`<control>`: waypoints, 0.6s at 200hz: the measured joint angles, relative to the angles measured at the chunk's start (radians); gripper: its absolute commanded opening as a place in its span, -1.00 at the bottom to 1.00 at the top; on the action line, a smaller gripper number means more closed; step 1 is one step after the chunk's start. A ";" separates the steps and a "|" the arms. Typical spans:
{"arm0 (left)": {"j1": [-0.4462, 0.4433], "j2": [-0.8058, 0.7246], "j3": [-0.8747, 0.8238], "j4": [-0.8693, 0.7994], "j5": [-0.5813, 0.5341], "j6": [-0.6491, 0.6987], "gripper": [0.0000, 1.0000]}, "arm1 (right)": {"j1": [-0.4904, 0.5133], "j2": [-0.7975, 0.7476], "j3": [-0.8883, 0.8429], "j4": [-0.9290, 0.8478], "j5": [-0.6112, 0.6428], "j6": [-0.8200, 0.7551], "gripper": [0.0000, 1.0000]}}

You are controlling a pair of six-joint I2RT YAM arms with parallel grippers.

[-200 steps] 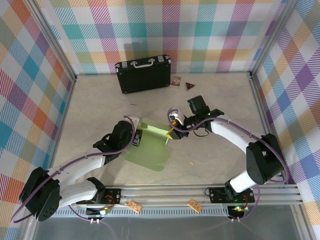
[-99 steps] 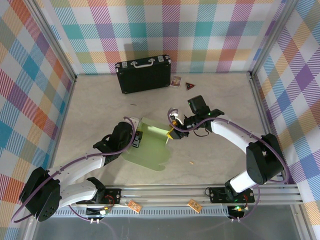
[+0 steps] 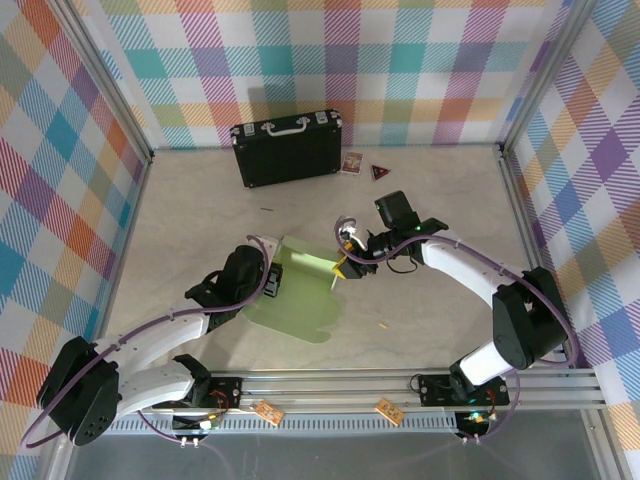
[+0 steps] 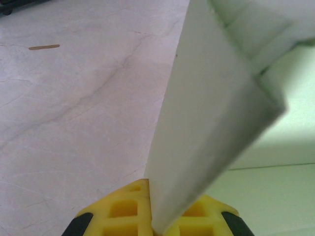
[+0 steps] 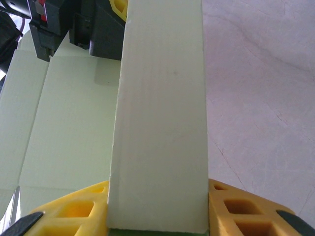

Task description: Fold the paper box

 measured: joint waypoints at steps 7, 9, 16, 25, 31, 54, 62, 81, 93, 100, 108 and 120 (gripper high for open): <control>0.000 -0.001 0.000 -0.002 0.000 0.000 -1.00 | 0.000 0.000 0.000 0.000 0.000 0.000 -0.30; 0.000 -0.001 0.000 -0.002 0.000 0.000 -1.00 | 0.000 0.000 0.000 0.000 0.000 0.000 -0.30; 0.000 -0.001 0.000 -0.003 0.000 0.000 -1.00 | 0.000 0.000 0.000 0.000 0.000 0.000 -0.30; 0.000 -0.001 0.000 -0.003 0.000 0.000 -1.00 | 0.000 0.000 0.000 0.000 0.000 0.000 -0.30; 0.000 -0.001 0.000 -0.003 0.000 0.000 -1.00 | 0.000 0.000 0.000 0.000 0.000 0.000 -0.30; 0.000 -0.001 0.000 -0.004 0.001 0.000 -0.89 | 0.000 0.000 0.000 0.000 0.000 0.000 -0.30; 0.000 -0.001 0.000 -0.006 0.004 -0.001 -0.77 | 0.000 0.000 0.000 0.000 0.000 0.000 -0.30; 0.000 -0.001 0.002 -0.018 0.010 -0.006 -0.37 | 0.001 0.000 0.000 -0.001 0.000 0.000 -0.30; 0.000 -0.001 0.010 -0.034 0.008 -0.024 -0.12 | 0.001 0.000 0.000 0.000 0.001 0.000 -0.30; 0.000 -0.001 0.016 -0.046 0.008 -0.029 0.05 | -0.001 0.000 0.000 0.000 0.001 0.001 -0.30; 0.000 -0.001 0.024 -0.057 0.008 -0.031 0.21 | -0.002 0.003 0.000 0.003 0.003 0.005 -0.30; 0.000 -0.005 0.040 -0.077 0.008 -0.047 0.42 | -0.003 0.011 0.000 0.008 0.005 0.019 -0.30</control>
